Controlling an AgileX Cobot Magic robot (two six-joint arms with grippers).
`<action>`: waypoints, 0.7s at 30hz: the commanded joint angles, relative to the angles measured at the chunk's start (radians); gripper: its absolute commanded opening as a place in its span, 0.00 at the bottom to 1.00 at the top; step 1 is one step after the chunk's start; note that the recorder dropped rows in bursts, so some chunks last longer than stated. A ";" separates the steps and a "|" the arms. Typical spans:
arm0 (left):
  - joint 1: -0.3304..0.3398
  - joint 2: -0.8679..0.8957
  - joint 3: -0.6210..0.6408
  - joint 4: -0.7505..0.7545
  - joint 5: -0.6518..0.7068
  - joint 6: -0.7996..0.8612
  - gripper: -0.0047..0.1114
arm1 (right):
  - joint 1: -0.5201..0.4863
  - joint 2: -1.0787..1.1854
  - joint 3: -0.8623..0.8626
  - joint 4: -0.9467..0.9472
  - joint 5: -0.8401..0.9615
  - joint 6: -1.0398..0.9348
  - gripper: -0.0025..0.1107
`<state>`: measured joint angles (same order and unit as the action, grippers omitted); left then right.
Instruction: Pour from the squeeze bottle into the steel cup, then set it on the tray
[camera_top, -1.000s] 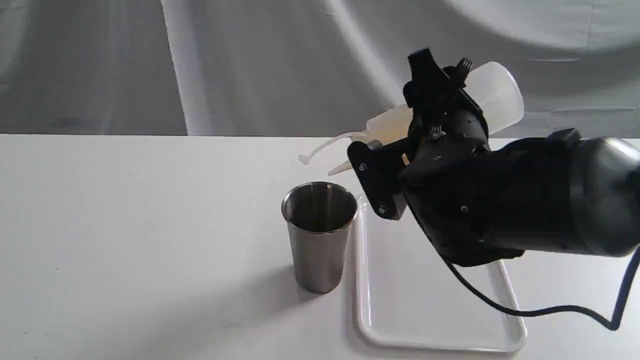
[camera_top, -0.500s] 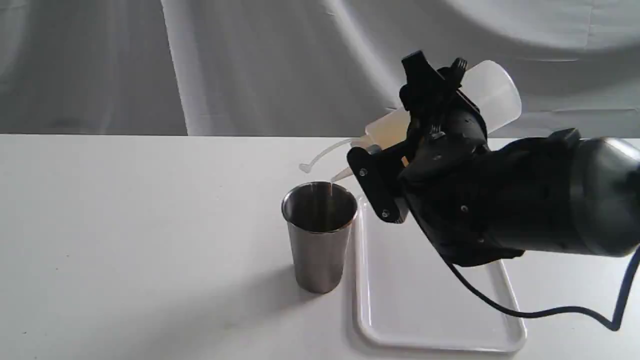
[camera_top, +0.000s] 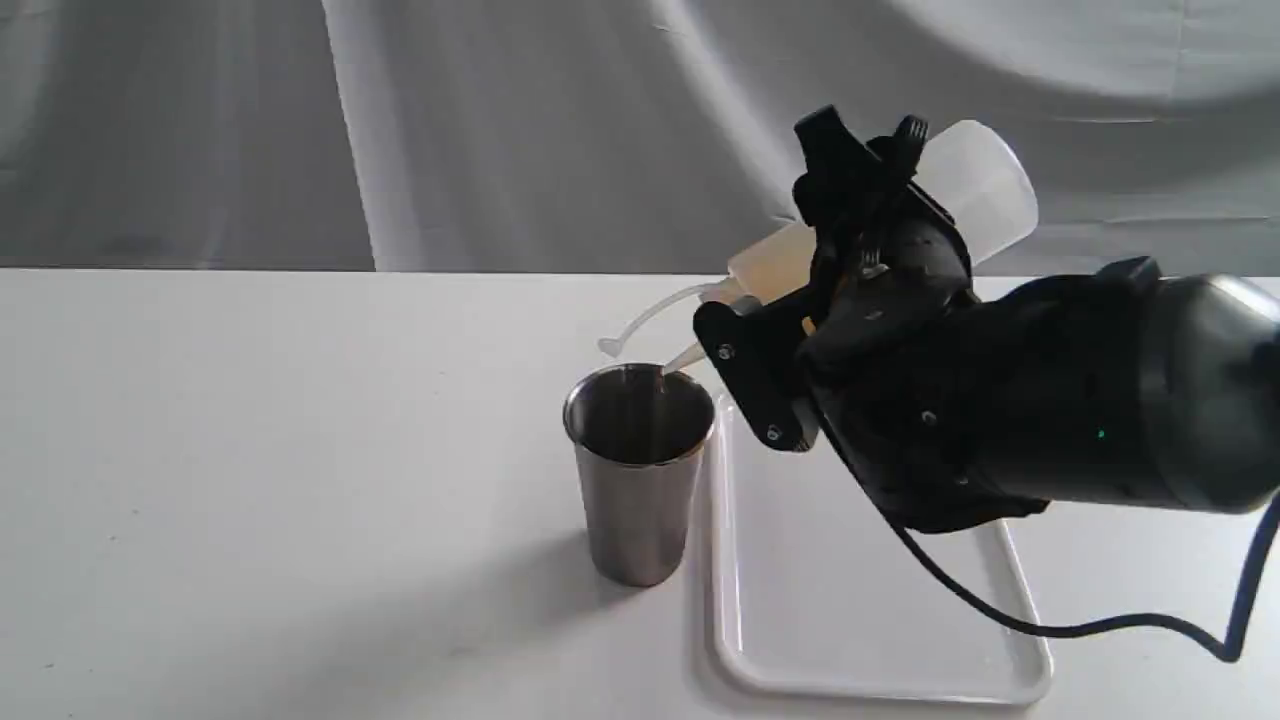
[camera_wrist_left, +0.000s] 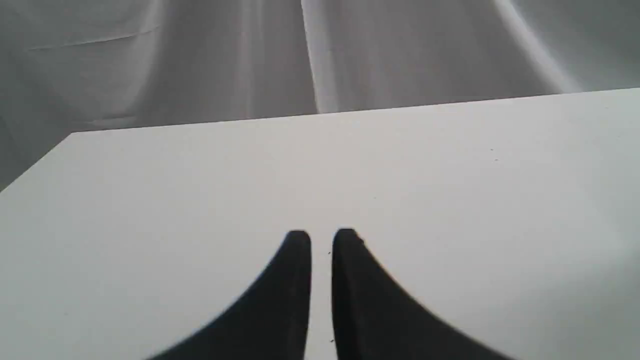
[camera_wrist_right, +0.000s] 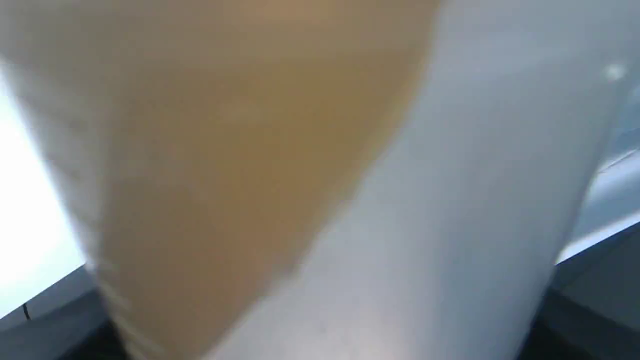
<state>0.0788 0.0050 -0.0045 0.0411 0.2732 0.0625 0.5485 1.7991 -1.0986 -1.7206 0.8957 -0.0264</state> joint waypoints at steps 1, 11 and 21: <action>-0.002 -0.005 0.004 0.002 -0.007 -0.002 0.11 | -0.001 -0.011 -0.009 -0.024 0.012 0.000 0.02; -0.002 -0.005 0.004 0.002 -0.007 -0.002 0.11 | -0.001 -0.011 -0.009 -0.024 0.012 0.165 0.02; -0.002 -0.005 0.004 0.002 -0.007 -0.002 0.11 | 0.000 -0.011 -0.009 -0.024 0.006 0.493 0.02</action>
<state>0.0788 0.0050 -0.0045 0.0411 0.2732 0.0625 0.5485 1.7991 -1.0986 -1.7206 0.8924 0.3853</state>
